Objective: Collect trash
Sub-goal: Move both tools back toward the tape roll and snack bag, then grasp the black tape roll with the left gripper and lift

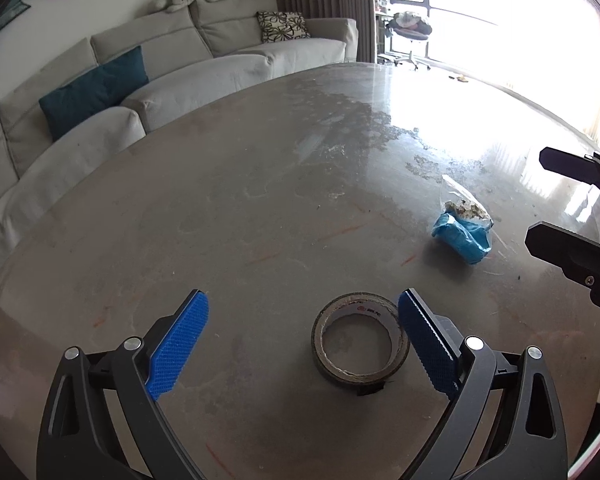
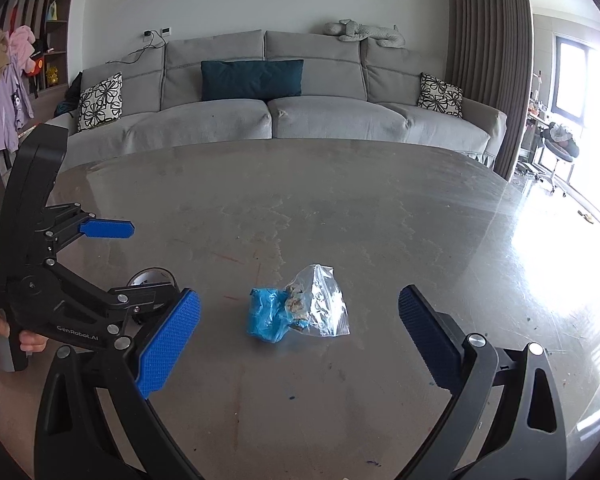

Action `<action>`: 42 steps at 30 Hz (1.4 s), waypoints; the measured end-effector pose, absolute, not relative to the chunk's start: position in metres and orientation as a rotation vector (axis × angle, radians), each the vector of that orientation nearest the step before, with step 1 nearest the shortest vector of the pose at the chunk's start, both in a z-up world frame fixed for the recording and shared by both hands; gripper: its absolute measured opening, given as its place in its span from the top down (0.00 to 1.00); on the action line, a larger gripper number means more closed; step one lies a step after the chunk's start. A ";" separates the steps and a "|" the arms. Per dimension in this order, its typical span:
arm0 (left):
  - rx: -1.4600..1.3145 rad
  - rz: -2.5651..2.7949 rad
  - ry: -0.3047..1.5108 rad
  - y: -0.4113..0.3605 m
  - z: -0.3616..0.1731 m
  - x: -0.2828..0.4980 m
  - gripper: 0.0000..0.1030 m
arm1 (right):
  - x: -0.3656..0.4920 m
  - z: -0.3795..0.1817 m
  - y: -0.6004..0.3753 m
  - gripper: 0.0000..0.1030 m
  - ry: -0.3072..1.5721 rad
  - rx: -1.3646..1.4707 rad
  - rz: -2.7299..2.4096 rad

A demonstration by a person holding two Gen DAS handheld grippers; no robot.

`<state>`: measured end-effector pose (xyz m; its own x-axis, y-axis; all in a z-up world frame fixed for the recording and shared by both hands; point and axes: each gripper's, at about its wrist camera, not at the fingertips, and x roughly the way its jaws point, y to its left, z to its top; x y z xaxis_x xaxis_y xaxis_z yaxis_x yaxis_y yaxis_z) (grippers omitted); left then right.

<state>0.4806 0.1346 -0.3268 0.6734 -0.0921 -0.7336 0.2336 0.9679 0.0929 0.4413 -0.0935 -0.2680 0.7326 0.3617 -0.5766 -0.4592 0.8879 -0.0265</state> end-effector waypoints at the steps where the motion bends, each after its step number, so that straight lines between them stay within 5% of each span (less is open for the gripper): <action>1: 0.183 -0.187 0.813 0.135 -0.327 0.480 0.07 | 0.442 -0.269 -0.093 0.04 0.598 -0.176 0.454; 12: 0.195 -0.267 0.923 0.121 -0.344 0.486 0.06 | 0.442 -0.266 -0.092 0.04 0.591 -0.188 0.441; 19: 0.212 -0.278 0.881 0.112 -0.338 0.484 0.14 | 0.441 -0.264 -0.099 0.04 0.590 -0.192 0.423; 39: 0.228 -0.469 0.849 -0.005 -0.321 0.460 0.14 | 0.425 -0.245 -0.188 0.04 0.534 -0.115 0.280; 42: 0.240 -0.480 0.891 -0.019 -0.331 0.461 0.26 | 0.422 -0.246 -0.197 0.04 0.532 -0.110 0.269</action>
<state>0.4613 -0.0188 -0.3310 0.5326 -0.3002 -0.7914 0.4956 0.8686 0.0040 0.4221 -0.1968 -0.2462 0.8276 0.2244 -0.5145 -0.2810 0.9591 -0.0336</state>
